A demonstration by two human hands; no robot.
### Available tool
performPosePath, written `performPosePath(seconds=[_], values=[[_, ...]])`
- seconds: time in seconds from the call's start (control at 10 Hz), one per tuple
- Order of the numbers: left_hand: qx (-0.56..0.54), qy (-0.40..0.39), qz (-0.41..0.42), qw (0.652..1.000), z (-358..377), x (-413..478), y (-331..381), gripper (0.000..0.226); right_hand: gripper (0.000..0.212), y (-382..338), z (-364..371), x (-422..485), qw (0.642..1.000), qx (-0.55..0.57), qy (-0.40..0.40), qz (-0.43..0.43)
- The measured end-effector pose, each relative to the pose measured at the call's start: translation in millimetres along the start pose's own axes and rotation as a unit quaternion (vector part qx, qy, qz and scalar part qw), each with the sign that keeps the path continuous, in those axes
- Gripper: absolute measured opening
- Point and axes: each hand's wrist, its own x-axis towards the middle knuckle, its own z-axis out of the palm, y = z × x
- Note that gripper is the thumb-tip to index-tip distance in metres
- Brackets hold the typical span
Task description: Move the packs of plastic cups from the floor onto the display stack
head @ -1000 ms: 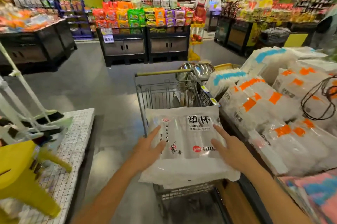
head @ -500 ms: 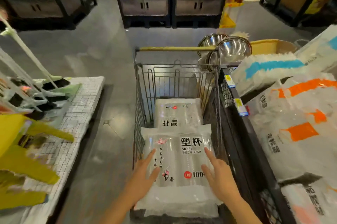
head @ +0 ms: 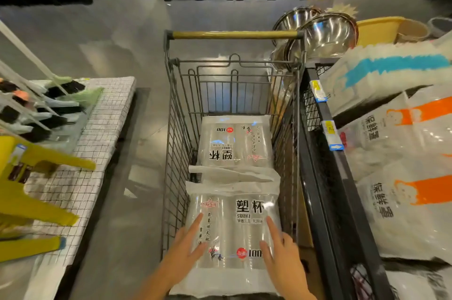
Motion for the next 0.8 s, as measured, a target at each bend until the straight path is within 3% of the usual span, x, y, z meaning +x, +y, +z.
performPosePath(seconds=[0.3, 0.4, 0.6, 0.8], values=[[0.087, 0.027, -0.031, 0.995, 0, -28, 18, 0.066, 0.061, -18, -23, -22, 0.997, -0.028, -0.051, 0.043], [0.220, 0.058, -0.001, 0.974, -13, -41, 29, 0.071, 0.060, -25, -40, -35, 0.996, -0.089, -0.024, 0.019], [0.303, 0.097, 0.098, 0.943, -55, -71, 62, 0.057, 0.047, -59, -85, -70, 0.984, -0.147, 0.073, -0.065], [0.357, 0.174, 0.208, 0.894, -90, -135, 84, 0.059, 0.049, -104, -126, -142, 0.964, -0.171, 0.184, -0.089]])
